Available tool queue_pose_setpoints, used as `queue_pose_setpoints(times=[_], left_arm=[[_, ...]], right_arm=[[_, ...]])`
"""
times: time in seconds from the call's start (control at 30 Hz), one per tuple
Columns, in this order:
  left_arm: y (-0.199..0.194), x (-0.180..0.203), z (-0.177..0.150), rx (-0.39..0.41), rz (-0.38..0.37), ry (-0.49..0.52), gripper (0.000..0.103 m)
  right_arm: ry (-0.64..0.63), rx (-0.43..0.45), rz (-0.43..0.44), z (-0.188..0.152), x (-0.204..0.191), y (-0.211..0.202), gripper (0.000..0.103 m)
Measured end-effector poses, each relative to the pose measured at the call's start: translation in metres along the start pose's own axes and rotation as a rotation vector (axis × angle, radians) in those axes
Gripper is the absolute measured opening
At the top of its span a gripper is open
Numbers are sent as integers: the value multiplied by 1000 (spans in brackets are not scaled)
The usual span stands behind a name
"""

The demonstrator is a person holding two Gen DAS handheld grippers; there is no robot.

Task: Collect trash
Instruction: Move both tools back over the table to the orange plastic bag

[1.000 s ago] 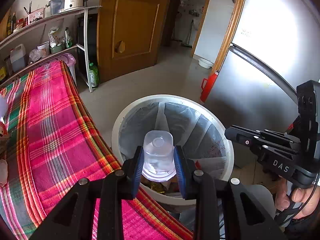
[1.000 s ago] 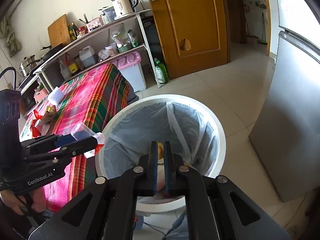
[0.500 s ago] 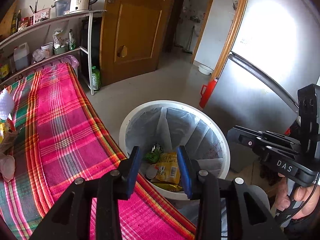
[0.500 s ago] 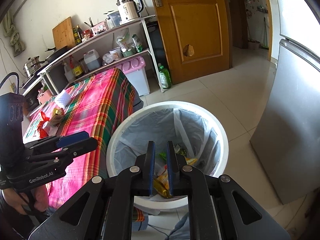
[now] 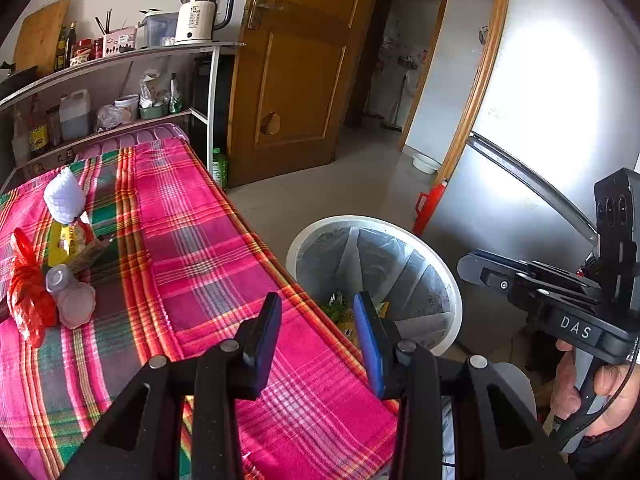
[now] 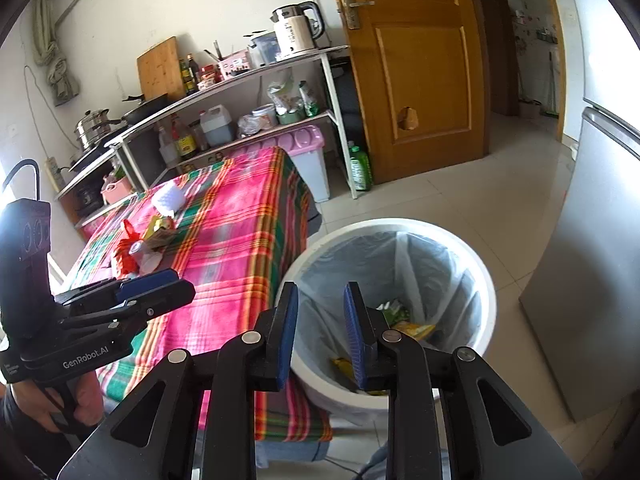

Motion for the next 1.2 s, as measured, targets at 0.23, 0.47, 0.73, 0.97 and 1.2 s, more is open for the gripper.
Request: queue_pose_setpoints(times=[0.23, 0.47, 0.73, 0.97, 1.2], left_arm=[[-24, -21, -11, 26, 48, -25, 39], [-43, -44, -18, 48, 86, -59, 39], [-61, -71, -28, 67, 129, -110, 39], [-74, -99, -32, 85, 180, -158, 39], [-83, -126, -33, 104, 225, -202, 42]], right_arm=[[-43, -10, 48, 0, -28, 6, 28], [-73, -22, 89, -1, -54, 14, 30], [-106, -41, 128, -1, -77, 21, 30], [-136, -55, 171, 2, -97, 31, 30], [-170, -68, 200, 6, -117, 44, 30]])
Point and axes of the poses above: each gripper's, at about its wrist camera, not at the fingertips, and y roughly the way its jaws point, x to its right, z to its top, the point moved 2 cm from there along y, roughly the way its jaws point, and after that the axes turned 3 degrees about -y, right-handed, at the moved point
